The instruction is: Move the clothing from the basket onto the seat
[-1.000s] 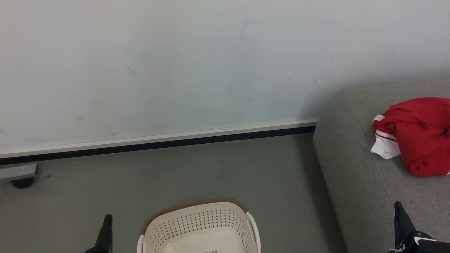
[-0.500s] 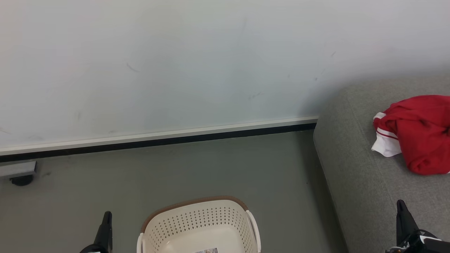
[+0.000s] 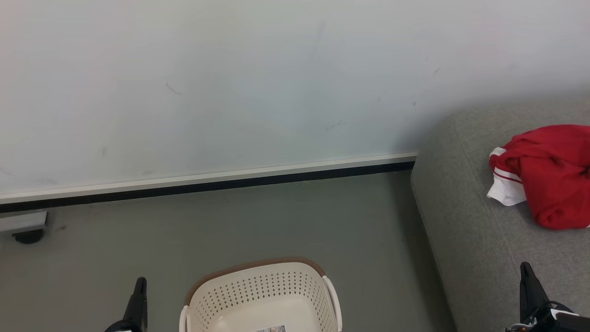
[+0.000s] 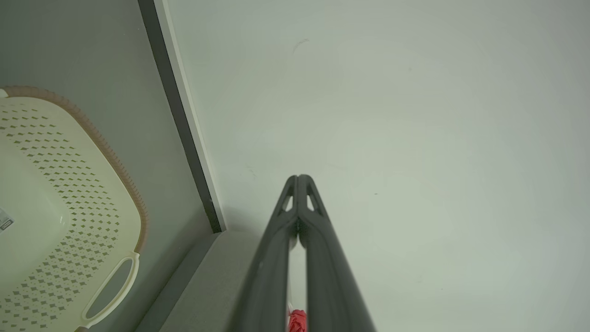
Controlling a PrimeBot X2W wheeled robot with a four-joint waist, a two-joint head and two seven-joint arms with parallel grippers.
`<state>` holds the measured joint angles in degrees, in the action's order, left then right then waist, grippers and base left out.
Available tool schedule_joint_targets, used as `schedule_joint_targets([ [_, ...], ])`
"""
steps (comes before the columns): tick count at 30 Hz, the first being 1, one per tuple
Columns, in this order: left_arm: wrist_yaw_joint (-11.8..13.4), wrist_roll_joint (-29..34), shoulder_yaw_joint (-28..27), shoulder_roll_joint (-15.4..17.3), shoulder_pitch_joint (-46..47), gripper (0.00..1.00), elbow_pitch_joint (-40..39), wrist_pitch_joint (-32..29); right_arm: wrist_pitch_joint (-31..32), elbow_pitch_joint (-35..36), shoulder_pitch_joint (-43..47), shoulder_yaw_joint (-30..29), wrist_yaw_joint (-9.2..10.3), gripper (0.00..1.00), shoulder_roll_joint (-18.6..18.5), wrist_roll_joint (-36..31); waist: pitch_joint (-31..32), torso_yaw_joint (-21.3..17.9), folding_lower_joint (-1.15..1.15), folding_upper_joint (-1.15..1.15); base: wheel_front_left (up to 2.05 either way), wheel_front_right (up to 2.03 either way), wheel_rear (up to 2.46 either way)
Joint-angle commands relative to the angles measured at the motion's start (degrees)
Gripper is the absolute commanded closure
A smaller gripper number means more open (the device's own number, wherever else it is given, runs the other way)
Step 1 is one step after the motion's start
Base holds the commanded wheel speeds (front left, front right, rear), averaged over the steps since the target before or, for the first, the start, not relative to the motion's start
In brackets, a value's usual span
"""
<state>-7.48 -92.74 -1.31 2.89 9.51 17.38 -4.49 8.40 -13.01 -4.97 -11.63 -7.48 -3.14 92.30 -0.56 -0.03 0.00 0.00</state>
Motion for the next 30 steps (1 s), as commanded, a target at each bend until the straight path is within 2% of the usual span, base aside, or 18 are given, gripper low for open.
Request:
schedule_joint_targets([
  [1,-0.19,-0.06,-0.19,-0.02,0.26,1.00,0.13,-0.08,0.15,-0.04,0.07,-0.07,-0.02,1.00,0.21,-0.06,0.00,0.00,0.00,0.00,0.00,0.00,0.00],
  [30,-0.19,-0.11,-0.15,-0.04,0.26,1.00,0.12,-0.07,0.24,-0.05,0.04,-0.23,-0.02,1.00,0.31,-0.23,0.00,0.00,0.00,0.00,0.00,0.00,0.00],
])
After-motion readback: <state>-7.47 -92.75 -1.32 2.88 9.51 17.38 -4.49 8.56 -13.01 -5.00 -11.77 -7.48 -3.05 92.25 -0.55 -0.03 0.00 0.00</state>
